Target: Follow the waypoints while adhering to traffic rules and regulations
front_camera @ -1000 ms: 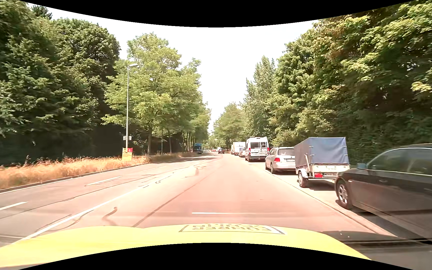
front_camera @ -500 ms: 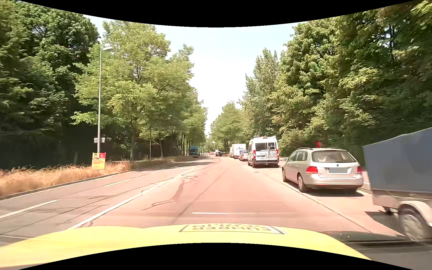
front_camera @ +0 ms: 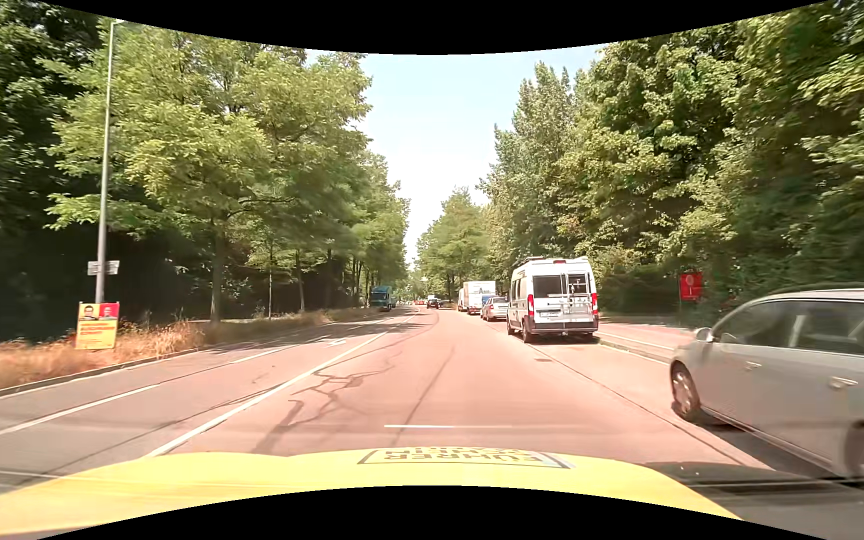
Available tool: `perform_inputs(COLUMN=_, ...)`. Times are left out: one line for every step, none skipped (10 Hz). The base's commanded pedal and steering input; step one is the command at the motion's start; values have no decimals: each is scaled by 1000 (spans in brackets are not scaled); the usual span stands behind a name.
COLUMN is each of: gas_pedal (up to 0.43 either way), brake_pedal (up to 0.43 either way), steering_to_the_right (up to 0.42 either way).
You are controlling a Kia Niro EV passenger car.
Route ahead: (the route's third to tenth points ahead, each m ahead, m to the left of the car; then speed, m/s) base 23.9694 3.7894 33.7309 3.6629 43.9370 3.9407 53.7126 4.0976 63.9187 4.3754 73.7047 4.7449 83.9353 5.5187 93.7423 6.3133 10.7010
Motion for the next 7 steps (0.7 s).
perform_inputs(gas_pedal=177, brake_pedal=0, steering_to_the_right=2)
perform_inputs(gas_pedal=177, brake_pedal=0, steering_to_the_right=1)
perform_inputs(gas_pedal=177, brake_pedal=0, steering_to_the_right=1)
perform_inputs(gas_pedal=177, brake_pedal=0, steering_to_the_right=1)
perform_inputs(gas_pedal=177, brake_pedal=0, steering_to_the_right=0)
perform_inputs(gas_pedal=177, brake_pedal=0, steering_to_the_right=0)
perform_inputs(gas_pedal=177, brake_pedal=0, steering_to_the_right=-2)
